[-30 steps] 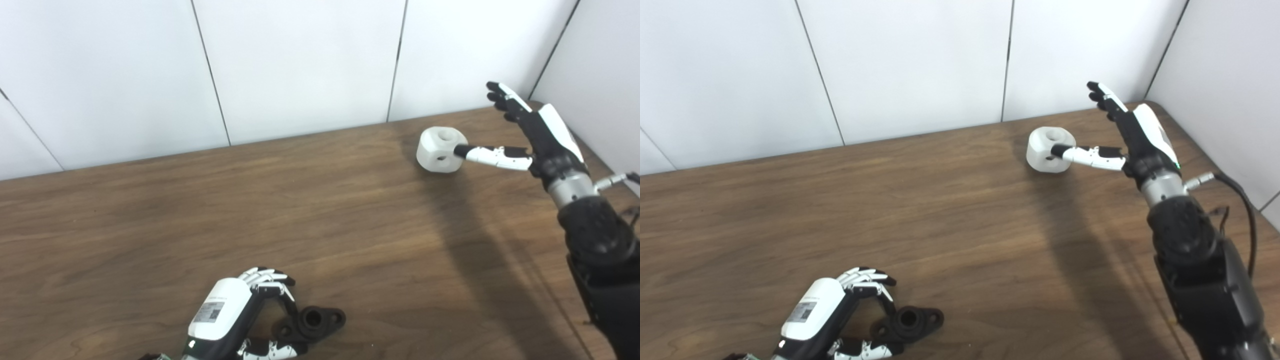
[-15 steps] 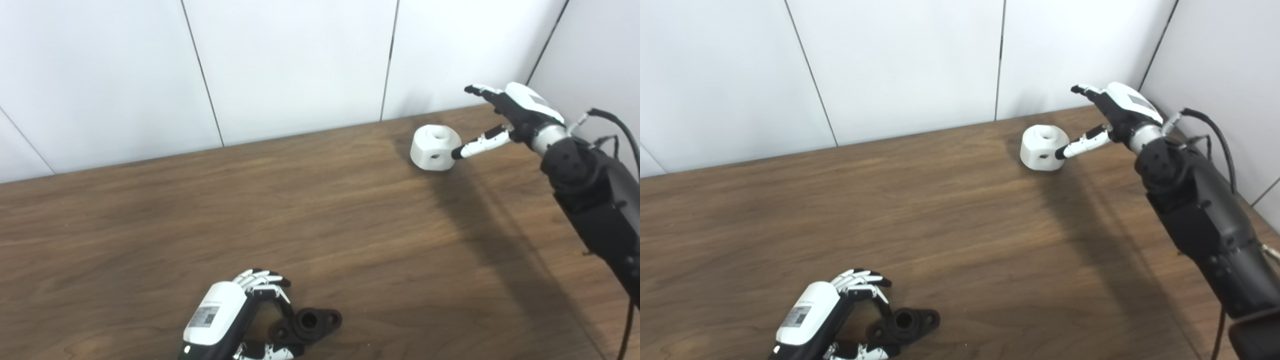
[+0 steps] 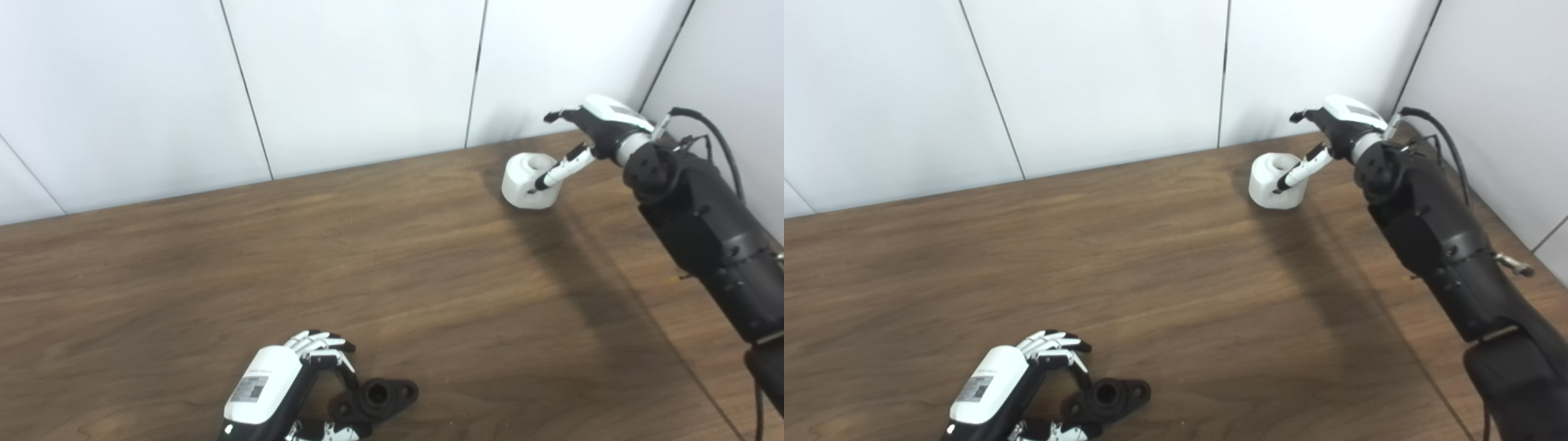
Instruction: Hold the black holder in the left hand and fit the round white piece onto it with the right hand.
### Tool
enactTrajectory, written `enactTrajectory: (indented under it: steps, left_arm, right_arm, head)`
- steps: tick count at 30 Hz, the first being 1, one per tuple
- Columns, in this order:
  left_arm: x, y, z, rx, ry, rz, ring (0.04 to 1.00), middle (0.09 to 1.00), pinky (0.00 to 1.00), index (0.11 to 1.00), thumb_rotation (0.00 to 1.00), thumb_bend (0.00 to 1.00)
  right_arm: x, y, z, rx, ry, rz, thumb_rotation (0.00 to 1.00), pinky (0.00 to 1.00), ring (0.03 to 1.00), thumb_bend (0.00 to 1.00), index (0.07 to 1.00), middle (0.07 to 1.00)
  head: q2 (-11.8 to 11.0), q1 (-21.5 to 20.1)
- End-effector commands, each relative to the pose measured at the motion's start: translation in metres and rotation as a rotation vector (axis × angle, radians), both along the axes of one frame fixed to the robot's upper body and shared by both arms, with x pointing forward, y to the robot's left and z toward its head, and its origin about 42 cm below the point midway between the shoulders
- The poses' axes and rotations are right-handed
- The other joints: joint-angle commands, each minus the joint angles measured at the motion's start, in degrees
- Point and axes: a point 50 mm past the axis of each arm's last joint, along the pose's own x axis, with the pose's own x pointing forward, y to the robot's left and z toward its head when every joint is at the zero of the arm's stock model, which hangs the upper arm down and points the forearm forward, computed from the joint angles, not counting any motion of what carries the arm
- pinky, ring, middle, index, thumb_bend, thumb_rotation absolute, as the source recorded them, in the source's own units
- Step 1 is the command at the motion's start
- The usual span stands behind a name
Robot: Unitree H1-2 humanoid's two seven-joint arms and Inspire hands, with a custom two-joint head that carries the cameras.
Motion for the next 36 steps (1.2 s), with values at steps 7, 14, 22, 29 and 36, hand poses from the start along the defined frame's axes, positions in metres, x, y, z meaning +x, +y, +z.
enactTrajectory:
  steps: [7,14,22,29,36]
  left_arm:
    - [-0.009,0.003,-0.01,0.048,0.077,0.004,0.83,0.768,0.87,0.487,0.04,0.52]
    - [-0.01,0.001,-0.009,0.046,0.076,0.0,0.826,0.766,0.85,0.486,0.04,0.52]
    - [-0.01,0.001,-0.007,0.049,0.078,0.003,0.825,0.766,0.85,0.486,0.04,0.52]
    - [-0.01,0.001,-0.008,0.05,0.079,0.003,0.825,0.765,0.85,0.486,0.04,0.52]
    - [-0.009,0.002,-0.009,0.061,0.078,0.003,0.825,0.767,0.85,0.486,0.05,0.52]
  right_arm:
    - [0.016,0.006,0.024,-0.038,-0.037,-0.004,0.32,1.0,1.0,0.94,0.84,0.947]
    - [0.019,0.006,0.015,-0.045,-0.013,-0.02,0.31,1.0,1.0,0.95,0.828,0.935]
    - [0.017,-0.004,0.017,-0.081,-0.014,-0.03,0.3,1.0,0.992,0.93,0.811,0.928]
    - [0.014,-0.013,0.02,-0.064,-0.08,-0.04,0.27,0.99,0.978,0.89,0.725,0.915]
    - [0.012,-0.016,0.021,-0.045,-0.103,-0.034,0.24,0.98,0.972,0.88,0.674,0.902]
  head:
    - [0.4,-0.5]
    - [0.6,-0.2]
    - [0.7,-0.4]
    - [0.9,-0.4]
    - [0.9,-0.3]
